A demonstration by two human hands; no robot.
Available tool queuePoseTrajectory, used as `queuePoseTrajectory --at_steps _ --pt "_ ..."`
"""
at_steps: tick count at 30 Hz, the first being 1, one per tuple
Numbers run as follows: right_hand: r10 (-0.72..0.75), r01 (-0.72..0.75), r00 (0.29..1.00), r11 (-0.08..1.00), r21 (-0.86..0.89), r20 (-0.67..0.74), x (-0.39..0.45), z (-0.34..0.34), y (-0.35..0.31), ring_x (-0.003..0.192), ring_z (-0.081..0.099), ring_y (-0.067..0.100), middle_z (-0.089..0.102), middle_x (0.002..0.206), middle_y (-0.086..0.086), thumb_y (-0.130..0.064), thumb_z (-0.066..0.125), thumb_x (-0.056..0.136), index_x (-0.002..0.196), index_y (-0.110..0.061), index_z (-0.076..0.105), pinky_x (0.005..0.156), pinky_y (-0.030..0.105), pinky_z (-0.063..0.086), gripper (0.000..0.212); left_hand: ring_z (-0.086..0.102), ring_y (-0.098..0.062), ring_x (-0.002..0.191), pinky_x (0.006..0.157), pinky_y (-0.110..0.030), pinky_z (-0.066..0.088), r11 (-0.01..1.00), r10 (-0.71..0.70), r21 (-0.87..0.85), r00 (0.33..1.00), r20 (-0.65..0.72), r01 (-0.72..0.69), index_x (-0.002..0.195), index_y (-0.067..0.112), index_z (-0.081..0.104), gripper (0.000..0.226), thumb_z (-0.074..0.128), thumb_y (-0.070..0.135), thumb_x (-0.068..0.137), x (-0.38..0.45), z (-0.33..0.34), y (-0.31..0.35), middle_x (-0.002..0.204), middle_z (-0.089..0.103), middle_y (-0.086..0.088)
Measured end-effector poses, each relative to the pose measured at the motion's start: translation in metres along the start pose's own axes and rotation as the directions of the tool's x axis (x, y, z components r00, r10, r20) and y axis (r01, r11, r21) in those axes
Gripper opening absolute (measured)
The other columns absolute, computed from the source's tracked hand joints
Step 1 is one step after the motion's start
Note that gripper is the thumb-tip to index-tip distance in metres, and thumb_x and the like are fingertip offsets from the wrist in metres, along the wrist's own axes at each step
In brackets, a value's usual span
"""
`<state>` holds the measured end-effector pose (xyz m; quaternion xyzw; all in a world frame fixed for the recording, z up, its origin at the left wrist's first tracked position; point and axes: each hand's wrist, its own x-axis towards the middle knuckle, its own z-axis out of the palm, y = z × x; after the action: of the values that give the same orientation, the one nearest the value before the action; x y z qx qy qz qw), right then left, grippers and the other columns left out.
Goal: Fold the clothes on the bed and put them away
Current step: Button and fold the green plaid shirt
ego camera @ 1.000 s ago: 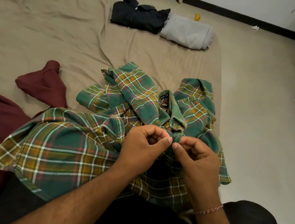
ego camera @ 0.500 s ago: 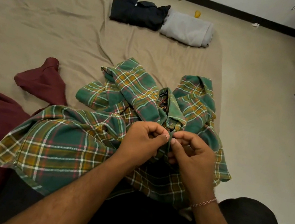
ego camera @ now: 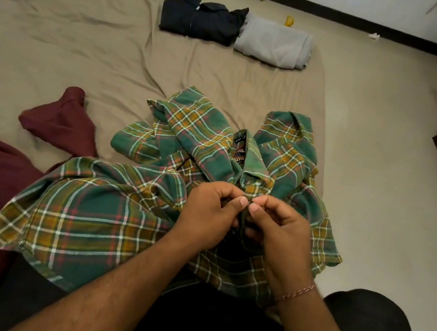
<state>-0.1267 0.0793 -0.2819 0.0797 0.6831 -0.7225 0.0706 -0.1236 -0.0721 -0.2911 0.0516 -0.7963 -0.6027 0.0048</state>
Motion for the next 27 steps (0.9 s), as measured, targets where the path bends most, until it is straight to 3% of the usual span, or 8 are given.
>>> queuePoseTrajectory --at_steps 4,10,13,16,19,21,24,27 --pt "0.249 -0.301 0.941 0.926 0.230 0.227 0.005 -0.010 -0.003 0.075 0.061 0.017 0.067 0.079 0.005 -0.013 0.072 0.082 0.092 -0.014 0.070 0.065 0.028 0.053 0.010 0.059 -0.013 0.055 0.057 -0.032 0.051 0.999 -0.021 -0.048 0.996 0.090 0.025 0.087 0.015 0.075 0.017 0.066 0.016 0.101 0.004 -0.006 0.002 0.058 0.065 0.002" --pt "-0.213 0.220 0.975 0.968 -0.121 0.066 0.002 -0.003 -0.006 0.076 0.067 0.016 0.073 0.085 0.007 -0.005 0.080 0.086 0.097 -0.007 0.071 0.072 0.026 0.060 0.014 0.071 -0.021 0.083 0.081 -0.039 0.058 0.986 0.016 -0.167 0.999 0.052 -0.007 0.088 0.012 0.078 0.017 0.066 0.013 0.100 0.005 -0.008 0.008 0.084 0.076 -0.002" --pt "-0.194 0.189 0.979 0.978 -0.086 -0.066 0.003 -0.003 -0.008 0.065 0.065 0.013 0.072 0.072 0.003 -0.002 0.075 0.090 0.091 -0.011 0.076 0.063 0.028 0.059 0.009 0.066 -0.012 0.084 0.082 -0.029 0.054 0.987 0.051 -0.158 0.991 0.125 -0.031 0.099 0.012 0.077 0.015 0.066 0.002 0.095 0.003 -0.009 0.011 0.091 0.074 0.001" --pt "-0.007 0.021 0.992 0.993 0.116 -0.124 0.010 -0.008 -0.009 0.066 0.058 0.020 0.066 0.072 0.008 -0.002 0.066 0.096 0.093 -0.013 0.078 0.065 0.037 0.052 0.016 0.060 -0.011 0.111 0.100 -0.026 0.048 0.943 0.242 0.183 0.950 0.196 -0.278 0.134 0.028 0.065 0.050 0.071 0.009 0.088 0.000 -0.005 0.003 0.119 0.065 0.005" --pt "-0.033 0.038 0.999 0.987 0.155 -0.035 0.016 -0.015 -0.009 0.105 0.071 0.027 0.077 0.110 0.009 -0.002 0.064 0.097 0.111 -0.018 0.078 0.096 0.045 0.054 0.026 0.055 -0.015 0.125 0.107 -0.028 0.045 0.883 0.303 0.303 0.929 0.214 -0.358 0.154 0.033 0.047 0.073 0.065 0.005 0.089 -0.004 0.002 0.000 0.132 0.060 0.005" --pt "-0.097 0.090 0.992 0.992 0.090 0.076 0.012 -0.018 -0.013 0.117 0.069 0.017 0.076 0.120 -0.001 0.002 0.066 0.094 0.124 -0.021 0.072 0.098 0.032 0.055 0.038 0.057 -0.008 0.130 0.111 -0.026 0.046 0.920 0.320 0.208 0.943 0.087 -0.332 0.150 0.028 0.055 0.067 0.061 -0.003 0.091 -0.004 0.003 0.003 0.138 0.064 0.006" --pt "-0.137 0.176 0.971 0.965 -0.195 0.197 0.005 -0.017 -0.014 0.095 0.071 0.004 0.077 0.106 -0.011 0.003 0.075 0.088 0.132 -0.024 0.064 0.082 0.019 0.058 0.053 0.065 -0.001 0.117 0.104 -0.030 0.054 0.973 0.218 0.078 0.976 -0.004 -0.217 0.130 0.025 0.071 0.051 0.060 -0.006 0.092 -0.001 -0.005 0.011 0.127 0.072 0.012" --pt "-0.131 0.160 0.985 0.934 -0.320 0.111 0.008 -0.019 -0.009 0.072 0.066 0.012 0.073 0.078 0.002 -0.004 0.079 0.087 0.107 -0.016 0.075 0.072 0.030 0.060 0.024 0.069 -0.007 0.097 0.090 -0.024 0.055 0.922 0.323 0.265 0.938 -0.125 -0.282 0.112 0.022 0.078 0.038 0.066 -0.004 0.088 -0.001 -0.024 0.018 0.108 0.075 0.011"
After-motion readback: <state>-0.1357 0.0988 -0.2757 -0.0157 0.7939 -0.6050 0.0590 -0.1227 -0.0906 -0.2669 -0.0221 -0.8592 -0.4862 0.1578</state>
